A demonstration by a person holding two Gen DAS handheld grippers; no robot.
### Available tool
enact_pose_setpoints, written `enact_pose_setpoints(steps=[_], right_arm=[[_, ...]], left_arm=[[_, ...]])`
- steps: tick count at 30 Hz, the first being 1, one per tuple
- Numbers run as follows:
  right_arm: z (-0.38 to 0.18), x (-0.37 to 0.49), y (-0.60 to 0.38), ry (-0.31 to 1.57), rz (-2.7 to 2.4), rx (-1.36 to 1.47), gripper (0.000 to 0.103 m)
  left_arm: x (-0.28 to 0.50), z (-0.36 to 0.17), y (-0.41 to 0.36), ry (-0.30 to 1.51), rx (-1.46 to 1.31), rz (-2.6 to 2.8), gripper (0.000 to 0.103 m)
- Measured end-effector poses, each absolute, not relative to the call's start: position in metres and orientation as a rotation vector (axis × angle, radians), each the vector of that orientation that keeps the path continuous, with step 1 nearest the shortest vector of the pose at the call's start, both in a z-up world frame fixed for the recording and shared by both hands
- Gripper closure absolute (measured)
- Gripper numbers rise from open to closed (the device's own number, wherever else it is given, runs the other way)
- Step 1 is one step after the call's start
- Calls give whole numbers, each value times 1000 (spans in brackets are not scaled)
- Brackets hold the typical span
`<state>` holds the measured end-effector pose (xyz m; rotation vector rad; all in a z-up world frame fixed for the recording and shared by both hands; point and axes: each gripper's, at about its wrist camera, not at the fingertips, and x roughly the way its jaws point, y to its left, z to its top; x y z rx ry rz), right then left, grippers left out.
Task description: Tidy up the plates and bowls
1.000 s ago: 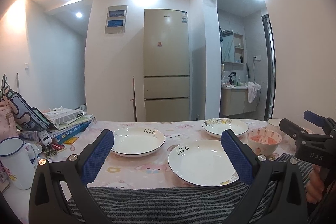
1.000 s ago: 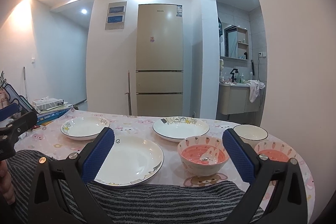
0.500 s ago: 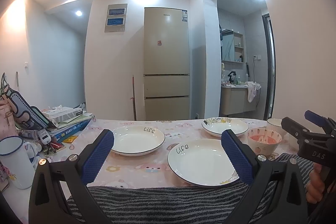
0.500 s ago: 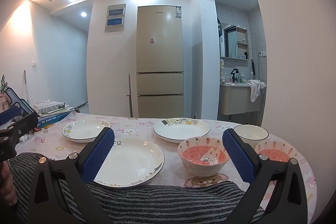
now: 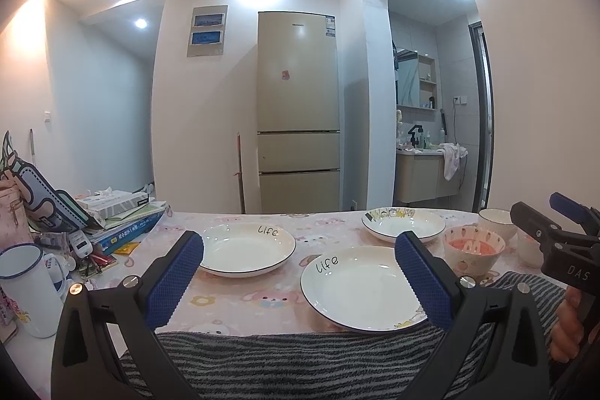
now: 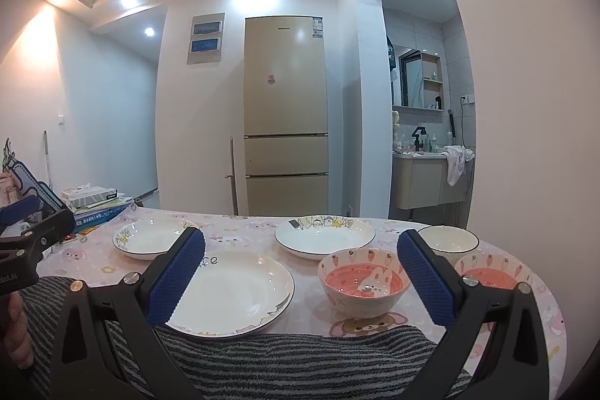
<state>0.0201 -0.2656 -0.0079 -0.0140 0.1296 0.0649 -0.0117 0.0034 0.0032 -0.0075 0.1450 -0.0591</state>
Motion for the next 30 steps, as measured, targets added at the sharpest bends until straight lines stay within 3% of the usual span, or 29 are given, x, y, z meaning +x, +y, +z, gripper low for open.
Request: enact_pose_setpoints(steps=[9,15,23,30], right_arm=[[-4,22,-271,150,71,3,1],[19,9,-275,139,132,-13,6],[82,19,-262,177,102,-86,6],[131,70,-243,262,177,-61,6]], left_arm=[[-13,11,2,123,0,-36,0],[-35,29,8,53,-17,5,0],[-38,102,32,21,21,73,0],[15,157,58,84,-35,82,0]])
